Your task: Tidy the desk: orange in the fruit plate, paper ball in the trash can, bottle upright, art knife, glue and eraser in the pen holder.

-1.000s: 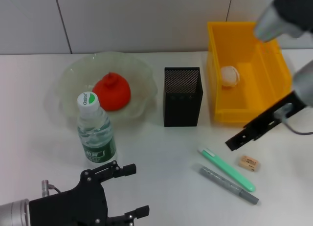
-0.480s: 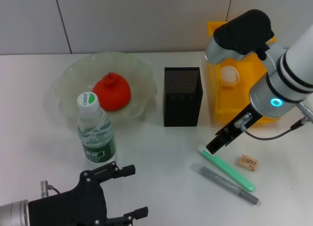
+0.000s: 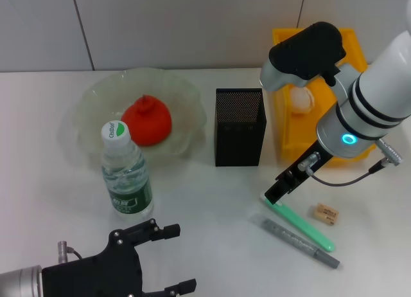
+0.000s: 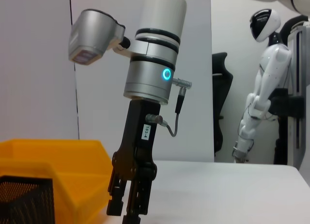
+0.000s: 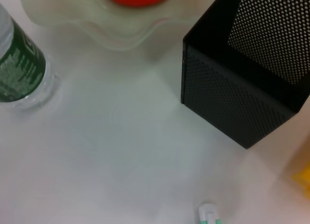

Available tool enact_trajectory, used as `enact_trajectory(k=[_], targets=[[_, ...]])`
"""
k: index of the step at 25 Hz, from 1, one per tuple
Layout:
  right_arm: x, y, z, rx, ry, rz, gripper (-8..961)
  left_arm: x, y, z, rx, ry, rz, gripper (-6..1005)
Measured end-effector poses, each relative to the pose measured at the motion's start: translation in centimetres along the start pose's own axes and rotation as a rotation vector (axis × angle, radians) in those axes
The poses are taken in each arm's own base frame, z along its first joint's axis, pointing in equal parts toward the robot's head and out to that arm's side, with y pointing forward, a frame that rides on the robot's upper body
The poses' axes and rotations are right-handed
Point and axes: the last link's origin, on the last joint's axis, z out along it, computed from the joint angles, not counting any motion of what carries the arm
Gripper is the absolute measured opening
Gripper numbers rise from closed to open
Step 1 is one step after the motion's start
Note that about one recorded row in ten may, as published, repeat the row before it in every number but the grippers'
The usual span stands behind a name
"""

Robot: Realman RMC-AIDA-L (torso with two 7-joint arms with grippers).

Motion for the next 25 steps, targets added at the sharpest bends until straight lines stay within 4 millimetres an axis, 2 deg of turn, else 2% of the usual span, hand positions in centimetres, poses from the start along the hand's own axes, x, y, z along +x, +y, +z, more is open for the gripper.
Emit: enact_trajectory(k=[16, 20, 25], targets=[[0.2, 0.1, 1.6, -0.003, 0.008, -0.035, 629, -0.2, 0.1, -0.1, 0.002, -0.007, -0.012, 809], [0.4, 0.3, 1.9, -0.024, 0.010, -0.036, 398, -0.2, 0.2, -0.2, 0.003, -0.008, -0.014, 809], [0.4, 0.1, 2.3, -0.026, 0.009, -0.034, 400, -0.2, 0.2, -0.2, 0.004, -0.008, -0.016, 808]])
